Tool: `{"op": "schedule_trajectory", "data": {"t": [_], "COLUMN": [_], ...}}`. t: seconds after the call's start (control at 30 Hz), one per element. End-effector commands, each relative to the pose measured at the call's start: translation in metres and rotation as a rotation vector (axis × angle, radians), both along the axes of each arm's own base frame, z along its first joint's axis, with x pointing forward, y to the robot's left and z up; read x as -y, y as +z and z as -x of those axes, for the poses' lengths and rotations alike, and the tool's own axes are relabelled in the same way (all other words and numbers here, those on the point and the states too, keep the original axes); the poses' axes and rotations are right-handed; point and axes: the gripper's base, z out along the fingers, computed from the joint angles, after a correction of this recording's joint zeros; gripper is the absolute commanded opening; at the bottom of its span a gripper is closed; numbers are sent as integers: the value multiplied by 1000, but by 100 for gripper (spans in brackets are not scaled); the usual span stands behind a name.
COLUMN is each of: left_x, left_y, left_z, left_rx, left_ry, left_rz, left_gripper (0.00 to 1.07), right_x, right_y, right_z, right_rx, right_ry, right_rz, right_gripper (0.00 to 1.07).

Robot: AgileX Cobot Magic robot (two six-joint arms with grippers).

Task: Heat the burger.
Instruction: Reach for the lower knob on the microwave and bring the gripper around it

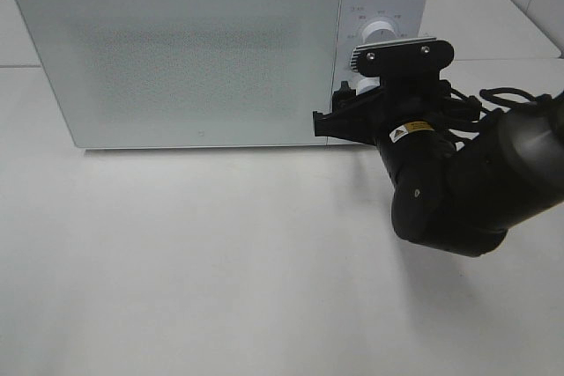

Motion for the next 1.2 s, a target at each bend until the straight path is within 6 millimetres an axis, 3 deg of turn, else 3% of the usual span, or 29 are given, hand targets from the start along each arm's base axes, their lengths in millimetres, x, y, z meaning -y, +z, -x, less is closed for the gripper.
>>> {"op": "schedule_trajectory", "data": {"t": [0.03, 0.5, 1.07, 1.2], "left_x": [0, 0, 0, 0], "left_y": [0, 0, 0, 0], "left_z": [2, 2, 2, 2], "left_rx": [30, 30, 30, 30], "left_ry": [5, 5, 5, 5], "left_rz": [7, 7, 7, 7], "left_gripper": [100, 100, 100, 100], "right_x": [-3, -2, -2, -1], "right_y": [-3, -15, -15, -12], "right_z": [-13, -37, -38, -38], "right_rx": [-12, -12, 39, 76], "right_ry": [-2, -56, -69, -78], "right_rz": [-8, -81, -59, -56], "right_gripper": [75, 75, 74, 68]}}
